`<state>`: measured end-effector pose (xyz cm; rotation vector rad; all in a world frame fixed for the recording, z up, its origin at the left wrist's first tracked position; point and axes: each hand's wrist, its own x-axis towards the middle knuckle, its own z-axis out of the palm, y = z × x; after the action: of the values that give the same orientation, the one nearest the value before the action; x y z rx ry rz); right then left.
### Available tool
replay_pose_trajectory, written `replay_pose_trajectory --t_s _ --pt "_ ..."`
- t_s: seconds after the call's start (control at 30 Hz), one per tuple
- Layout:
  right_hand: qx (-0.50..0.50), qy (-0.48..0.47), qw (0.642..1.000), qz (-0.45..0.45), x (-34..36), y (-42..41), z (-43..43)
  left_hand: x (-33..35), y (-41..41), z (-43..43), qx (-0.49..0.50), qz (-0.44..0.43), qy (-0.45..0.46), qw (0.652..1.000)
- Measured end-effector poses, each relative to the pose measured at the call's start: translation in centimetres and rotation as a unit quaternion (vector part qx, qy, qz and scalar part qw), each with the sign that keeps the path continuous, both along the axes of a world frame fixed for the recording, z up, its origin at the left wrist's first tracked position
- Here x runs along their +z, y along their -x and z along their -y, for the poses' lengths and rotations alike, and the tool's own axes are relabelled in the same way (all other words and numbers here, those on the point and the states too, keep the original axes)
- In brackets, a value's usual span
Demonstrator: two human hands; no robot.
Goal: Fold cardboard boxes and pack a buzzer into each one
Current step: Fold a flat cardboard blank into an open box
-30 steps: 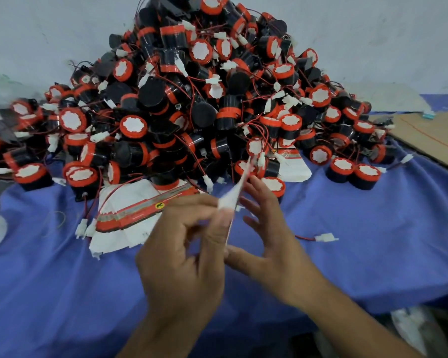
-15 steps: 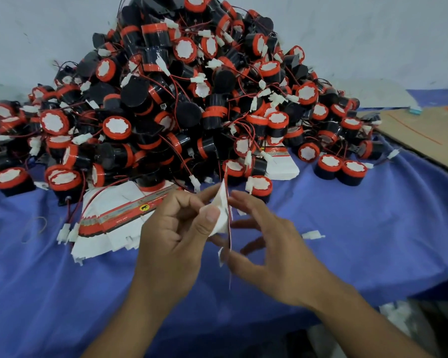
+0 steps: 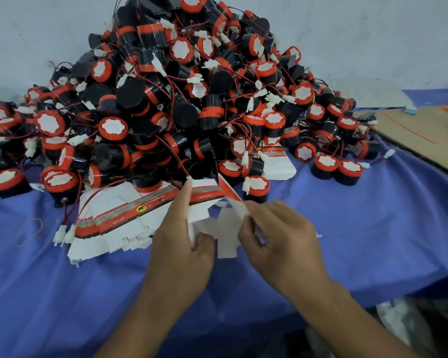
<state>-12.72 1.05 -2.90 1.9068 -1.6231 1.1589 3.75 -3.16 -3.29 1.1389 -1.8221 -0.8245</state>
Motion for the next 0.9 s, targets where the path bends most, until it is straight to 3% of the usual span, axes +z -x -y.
replay_pose_trajectory --t_s 0.2,0.27,0.33,0.4,0.57,0.73,0.8,0.9 --pt "-0.013 0.052 0.998 0.014 -0.4 0.2 -0.1 0.1 0.8 -1.2 -0.050 0.126 0.020 0.991" --pt "0.009 0.047 0.999 0.002 -0.3 0.6 -0.2 0.3 0.2 -0.8 -0.111 0.073 -0.052 0.990" --pt "0.036 0.036 0.999 -0.013 0.1 1.1 -0.3 0.4 -0.6 -0.2 -0.208 -0.032 -0.151 0.966" --pt "0.077 0.021 0.997 -0.004 0.7 1.6 -0.4 0.5 -1.4 0.4 -0.261 -0.075 -0.185 0.945" --pt "0.178 -0.073 0.970 0.151 1.8 2.8 -0.8 -0.1 -1.4 0.8 -0.252 -0.086 -0.169 0.949" --pt "0.200 -0.074 0.956 0.203 1.5 2.2 -1.0 -0.6 -0.8 1.1 -0.202 -0.056 -0.163 0.964" --pt "0.180 -0.080 0.948 0.250 1.1 1.5 -1.0 -0.7 -0.4 0.9 -0.189 -0.088 -0.162 0.964" --pt "0.139 -0.096 0.895 0.413 0.2 0.1 -1.0 -1.0 0.2 0.5 -0.196 -0.146 -0.148 0.958"
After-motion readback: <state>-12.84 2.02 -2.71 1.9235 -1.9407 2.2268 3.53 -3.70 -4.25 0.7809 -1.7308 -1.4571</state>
